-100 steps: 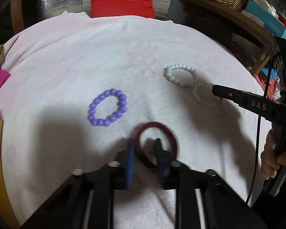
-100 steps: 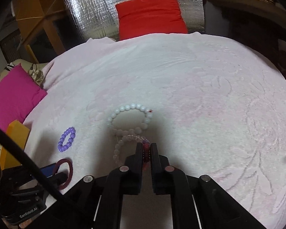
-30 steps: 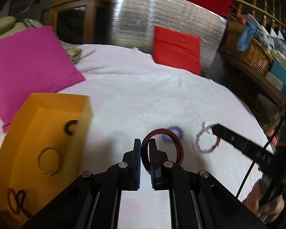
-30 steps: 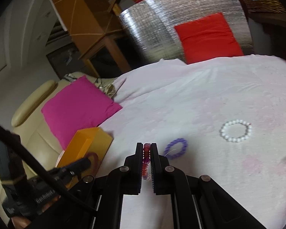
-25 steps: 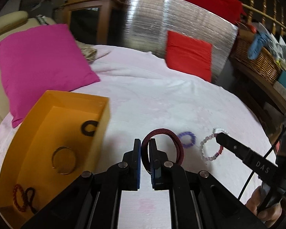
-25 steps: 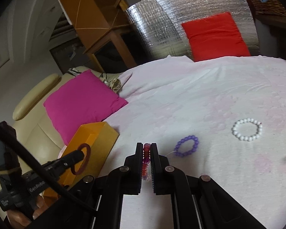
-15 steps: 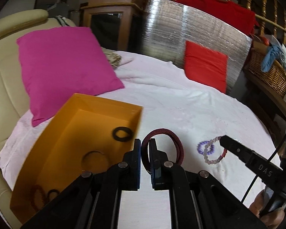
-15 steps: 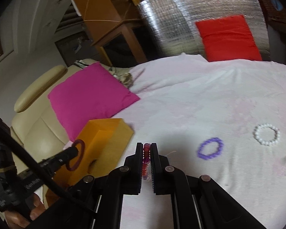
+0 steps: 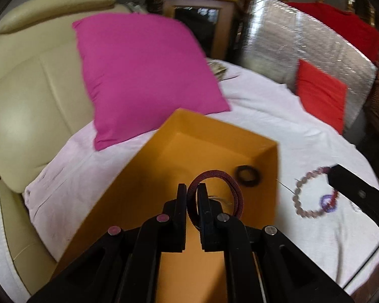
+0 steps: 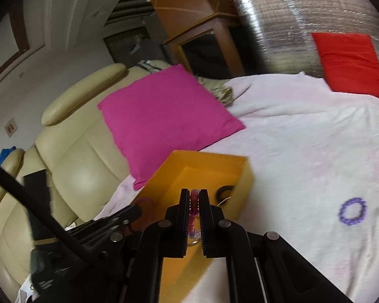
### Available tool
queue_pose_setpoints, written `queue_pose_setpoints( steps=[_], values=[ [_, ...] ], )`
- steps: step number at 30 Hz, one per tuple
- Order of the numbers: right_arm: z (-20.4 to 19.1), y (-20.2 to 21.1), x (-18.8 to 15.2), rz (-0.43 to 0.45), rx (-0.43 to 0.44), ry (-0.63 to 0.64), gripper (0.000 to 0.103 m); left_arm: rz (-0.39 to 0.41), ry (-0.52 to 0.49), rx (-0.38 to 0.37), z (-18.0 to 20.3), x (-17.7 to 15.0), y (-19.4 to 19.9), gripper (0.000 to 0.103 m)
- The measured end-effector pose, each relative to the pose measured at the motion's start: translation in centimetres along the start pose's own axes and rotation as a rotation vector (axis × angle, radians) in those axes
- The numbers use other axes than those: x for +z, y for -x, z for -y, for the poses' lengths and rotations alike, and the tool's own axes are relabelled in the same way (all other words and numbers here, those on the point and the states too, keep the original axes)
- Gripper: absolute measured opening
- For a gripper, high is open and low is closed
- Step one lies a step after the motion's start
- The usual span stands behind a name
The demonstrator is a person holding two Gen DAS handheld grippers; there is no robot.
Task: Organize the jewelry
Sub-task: 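Carry the bangle to the orange box with the left tool while the right tool carries the pink bracelet, then open the left tool to drop the bangle into the box while the right tool drops the pink bracelet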
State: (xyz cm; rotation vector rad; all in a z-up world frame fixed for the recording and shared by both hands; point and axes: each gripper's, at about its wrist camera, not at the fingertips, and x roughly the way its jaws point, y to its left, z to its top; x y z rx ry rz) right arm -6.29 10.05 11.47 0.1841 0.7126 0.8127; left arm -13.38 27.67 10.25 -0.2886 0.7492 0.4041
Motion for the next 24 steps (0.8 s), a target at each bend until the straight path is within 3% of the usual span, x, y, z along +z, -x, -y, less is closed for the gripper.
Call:
queue_pose_setpoints(
  steps=[7,24],
  values=[
    [-2.6,-2.1,-1.6,-0.05,0.036,0.029,0.008,-0.059,0.034,0.053,-2.1,-0.2,-2.1,0.008],
    [-3.2,-3.9,-4.9,-0.149,0.058,0.034,0.008,-0.18,0.073,0.13,-4.3,-0.7,-5.3,0.008]
  ],
)
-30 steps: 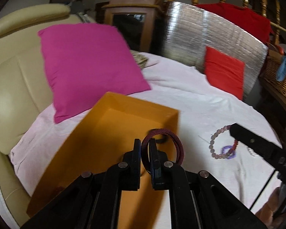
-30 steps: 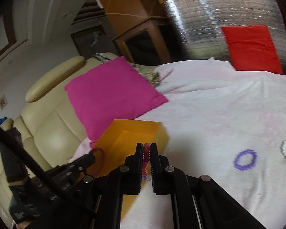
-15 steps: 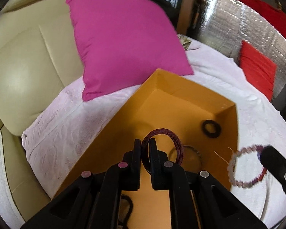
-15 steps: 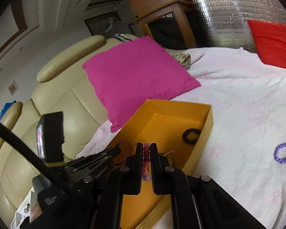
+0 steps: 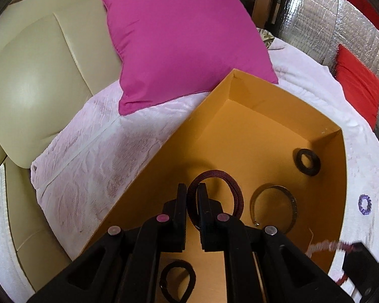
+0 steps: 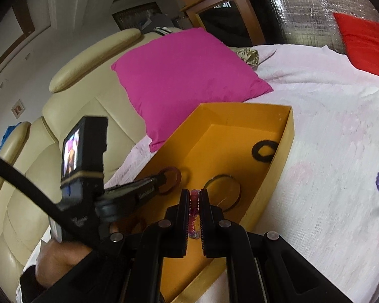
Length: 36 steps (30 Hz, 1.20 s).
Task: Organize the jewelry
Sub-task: 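Open the left tool to drop the bangle into the box while the right tool drops the pink bracelet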
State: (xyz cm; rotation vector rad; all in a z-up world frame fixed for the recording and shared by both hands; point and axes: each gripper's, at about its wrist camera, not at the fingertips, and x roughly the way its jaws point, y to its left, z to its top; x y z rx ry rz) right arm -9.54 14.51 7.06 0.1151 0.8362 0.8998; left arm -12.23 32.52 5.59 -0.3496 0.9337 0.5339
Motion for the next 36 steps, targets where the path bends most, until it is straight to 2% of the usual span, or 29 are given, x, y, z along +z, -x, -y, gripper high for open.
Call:
queue_pose_setpoints(
  steps=[9,11,13,14,20,22,23,24,25,27,29,30,33,36],
  values=[
    [0.4,-0.4,-0.9,-0.067,0.039,-0.043,0.009,-0.046,0.008,0.037,-0.2,0.0,-1.2,0.009],
    [0.7,-0.3,-0.9,-0.076,0.051,-0.068,0.009,-0.046,0.01,0.038,-0.2,0.0,-1.1,0.013],
    [1.0,0.0,-0.8,-0.066,0.049,-0.081,0.009,-0.036,0.014,0.043,-0.2,0.0,-1.0,0.024],
    [1.2,0.2,-0.8,-0.061,0.045,-0.083,0.009,-0.028,0.017,0.049,-0.3,0.1,-0.9,0.027],
    [3.0,2.0,-0.7,-0.038,-0.006,-0.09,0.009,-0.01,0.007,0.053,0.3,0.2,-0.7,0.028],
    [4.0,3.2,-0.7,-0.021,-0.036,-0.09,0.01,0.0,-0.006,0.061,0.7,0.2,-0.5,0.037],
    [4.4,3.7,-0.7,-0.013,-0.05,-0.09,0.014,0.012,-0.016,0.071,1.1,0.2,-0.3,0.042],
    [4.9,4.3,-0.7,-0.004,-0.068,-0.087,0.021,0.02,-0.02,0.077,1.3,0.2,-0.2,0.051],
    [5.5,5.1,-0.7,0.009,-0.093,-0.084,0.025,0.037,-0.026,0.089,1.7,0.3,0.1,0.053],
    [6.7,6.6,-0.8,0.034,-0.133,-0.085,0.043,0.066,-0.037,0.11,2.2,0.3,0.6,0.054],
    [8.0,8.2,-1.0,0.058,-0.182,-0.082,0.055,0.097,-0.043,0.133,2.9,0.4,1.2,0.061],
    [8.8,9.0,-1.2,0.069,-0.208,-0.08,0.056,0.113,-0.044,0.142,3.3,0.5,1.5,0.066],
    [10.9,10.6,-1.6,0.069,-0.271,-0.082,0.058,0.181,-0.059,0.161,4.7,0.5,2.9,0.066],
    [13.5,12.3,-2.4,0.067,-0.335,-0.107,0.063,0.241,-0.082,0.188,6.4,0.4,4.0,0.074]
  ],
)
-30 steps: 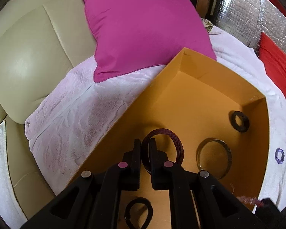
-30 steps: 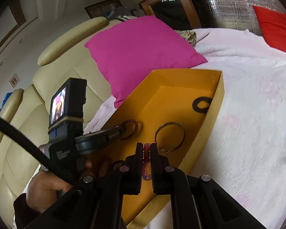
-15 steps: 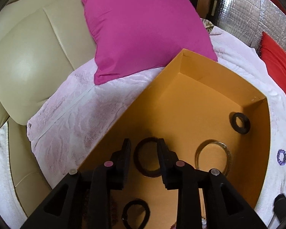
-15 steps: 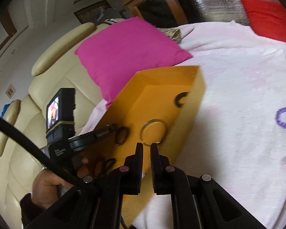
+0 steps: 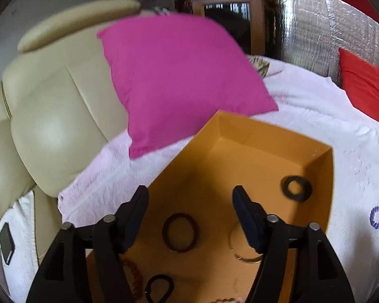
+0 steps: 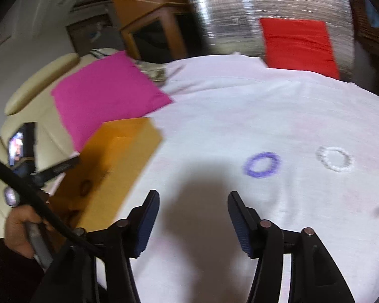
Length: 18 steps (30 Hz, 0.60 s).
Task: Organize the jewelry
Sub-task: 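Move both tools back over the purple and white pearl bracelets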
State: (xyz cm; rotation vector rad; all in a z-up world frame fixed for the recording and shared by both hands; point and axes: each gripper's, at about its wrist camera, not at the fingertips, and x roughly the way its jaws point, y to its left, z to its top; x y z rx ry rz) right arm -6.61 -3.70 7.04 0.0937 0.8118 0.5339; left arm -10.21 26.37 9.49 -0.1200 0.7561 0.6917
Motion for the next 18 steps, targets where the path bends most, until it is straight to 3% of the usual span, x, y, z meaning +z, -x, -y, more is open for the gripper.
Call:
queue_pose_setpoints(
  steps=[8,10,18],
  values=[
    [7.8,2.8,-0.1,0.074,-0.161,-0.086,0.069,0.229,-0.14,0.04,6.5,0.0,5.4,0.078],
    [9.1,3.3,-0.1,0.089,-0.181,-0.109,0.07,0.281,-0.187,0.037,8.5,-0.4,6.7,0.084],
    [14.1,4.1,0.8,0.066,-0.209,-0.27,0.07,0.332,-0.4,-0.03,16.4,-2.9,9.3,0.086]
  ],
)
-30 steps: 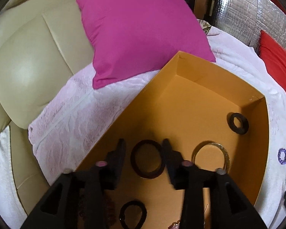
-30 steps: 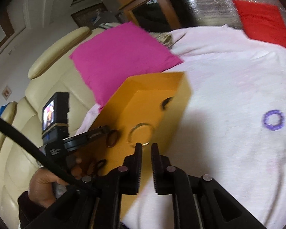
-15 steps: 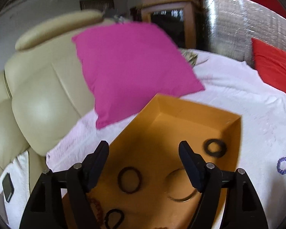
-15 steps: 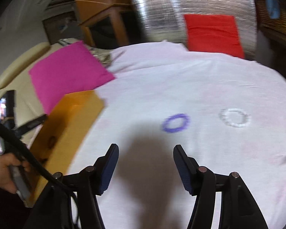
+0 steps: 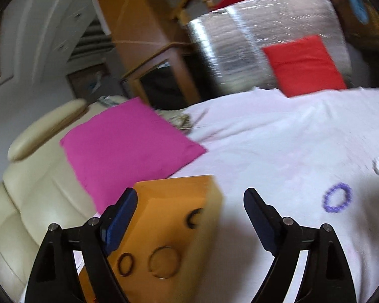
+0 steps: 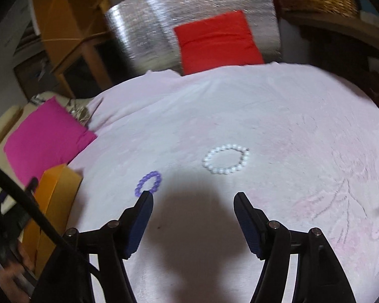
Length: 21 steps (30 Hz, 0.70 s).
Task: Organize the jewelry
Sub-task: 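Move both tools back over the purple and white pearl bracelets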
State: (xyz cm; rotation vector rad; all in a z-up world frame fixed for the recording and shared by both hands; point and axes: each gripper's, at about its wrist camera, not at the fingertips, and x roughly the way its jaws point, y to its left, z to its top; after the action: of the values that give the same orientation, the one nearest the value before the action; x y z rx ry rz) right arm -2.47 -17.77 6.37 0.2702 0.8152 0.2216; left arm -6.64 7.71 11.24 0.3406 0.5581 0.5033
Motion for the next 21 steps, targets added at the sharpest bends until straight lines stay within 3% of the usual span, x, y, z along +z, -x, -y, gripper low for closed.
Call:
queue_pose_setpoints(
  steps=[8,21],
  values=[
    [3.2,0.5,1.4,-0.002,-0.027,-0.075,0.07,0.013,-0.107,-0.111,6.4,0.4,2.1,0.086],
    [7.7,-0.3,2.6,-0.04,-0.082,-0.144,0.07,-0.037,-0.12,-0.187,10.3,0.5,2.6,0.086]
  ],
)
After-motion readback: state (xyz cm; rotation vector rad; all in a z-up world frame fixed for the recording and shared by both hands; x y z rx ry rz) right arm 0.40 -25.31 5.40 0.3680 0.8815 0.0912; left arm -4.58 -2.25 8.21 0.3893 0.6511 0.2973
